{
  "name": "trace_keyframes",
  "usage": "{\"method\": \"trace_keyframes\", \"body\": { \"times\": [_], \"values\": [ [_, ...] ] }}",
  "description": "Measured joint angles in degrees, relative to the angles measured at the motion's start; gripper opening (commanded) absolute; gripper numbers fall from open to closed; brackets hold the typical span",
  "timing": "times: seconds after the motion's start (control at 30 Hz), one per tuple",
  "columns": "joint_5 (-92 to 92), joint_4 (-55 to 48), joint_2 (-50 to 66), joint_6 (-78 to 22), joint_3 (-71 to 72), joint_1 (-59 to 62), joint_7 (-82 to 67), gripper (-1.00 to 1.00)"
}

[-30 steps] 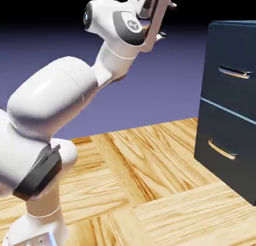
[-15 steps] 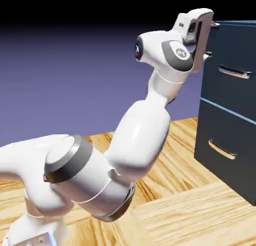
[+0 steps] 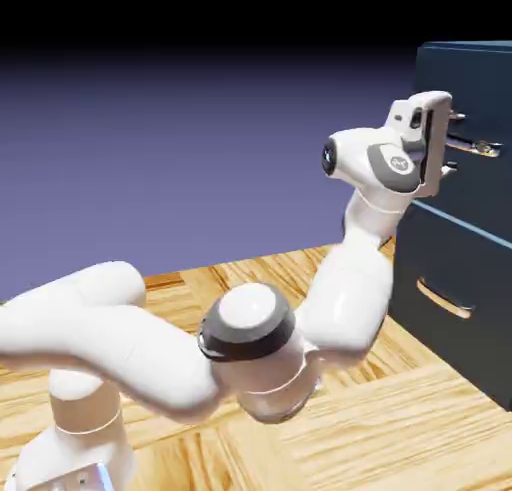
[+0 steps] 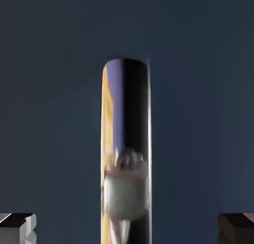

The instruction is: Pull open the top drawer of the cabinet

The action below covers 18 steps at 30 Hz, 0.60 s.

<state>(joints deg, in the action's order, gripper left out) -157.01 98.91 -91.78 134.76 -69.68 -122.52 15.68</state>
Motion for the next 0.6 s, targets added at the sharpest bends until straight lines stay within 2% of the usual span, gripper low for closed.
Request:
{"method": "trace_keyframes", "body": {
  "times": [0.07,0.6],
  "values": [
    [0.0,0.0,0.0,0.0,0.0,0.0,0.0,-1.0],
    [3.98,33.2,-3.2,-12.46,3.57,20.84,4.2,-1.0]
  ]
}}
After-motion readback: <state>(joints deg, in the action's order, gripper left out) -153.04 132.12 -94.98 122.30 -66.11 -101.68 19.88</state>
